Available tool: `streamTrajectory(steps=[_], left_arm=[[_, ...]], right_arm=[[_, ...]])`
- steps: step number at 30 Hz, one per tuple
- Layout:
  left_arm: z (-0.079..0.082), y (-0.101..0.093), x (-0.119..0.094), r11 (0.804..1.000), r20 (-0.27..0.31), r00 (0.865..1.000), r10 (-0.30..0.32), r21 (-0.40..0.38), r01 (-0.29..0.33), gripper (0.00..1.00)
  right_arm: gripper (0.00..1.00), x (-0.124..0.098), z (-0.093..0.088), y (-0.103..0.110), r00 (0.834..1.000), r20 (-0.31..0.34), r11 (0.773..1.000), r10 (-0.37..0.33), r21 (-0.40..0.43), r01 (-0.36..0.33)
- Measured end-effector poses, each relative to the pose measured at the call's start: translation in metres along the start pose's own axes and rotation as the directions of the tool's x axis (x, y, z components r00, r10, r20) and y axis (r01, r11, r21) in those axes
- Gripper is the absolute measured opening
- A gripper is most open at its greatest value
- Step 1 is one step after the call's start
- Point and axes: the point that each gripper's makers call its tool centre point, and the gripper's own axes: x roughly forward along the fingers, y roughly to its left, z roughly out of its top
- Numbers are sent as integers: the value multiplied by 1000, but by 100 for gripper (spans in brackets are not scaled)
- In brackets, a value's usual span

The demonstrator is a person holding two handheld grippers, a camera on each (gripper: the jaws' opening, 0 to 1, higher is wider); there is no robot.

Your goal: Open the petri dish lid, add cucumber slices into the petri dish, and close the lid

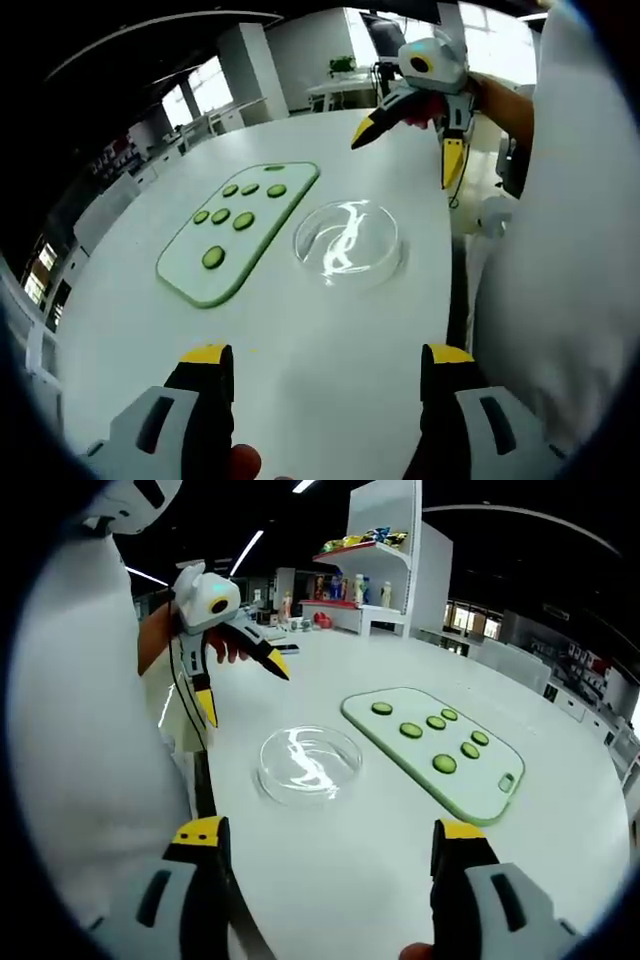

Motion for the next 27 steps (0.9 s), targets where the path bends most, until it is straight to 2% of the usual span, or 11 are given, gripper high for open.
streamTrajectory(steps=[22, 27], left_arm=[[-8, -2, 1, 1000, -30, 1000, -2, 25, 3, 74], [-9, 2, 0, 1000, -29, 1000, 11, 27, -10, 74]], right_arm=[[80, 0, -3, 0, 1000, -10, 1000, -3, -16, 3], [80, -1, -2, 0, 1000, -10, 1000, 0, -23, 0]])
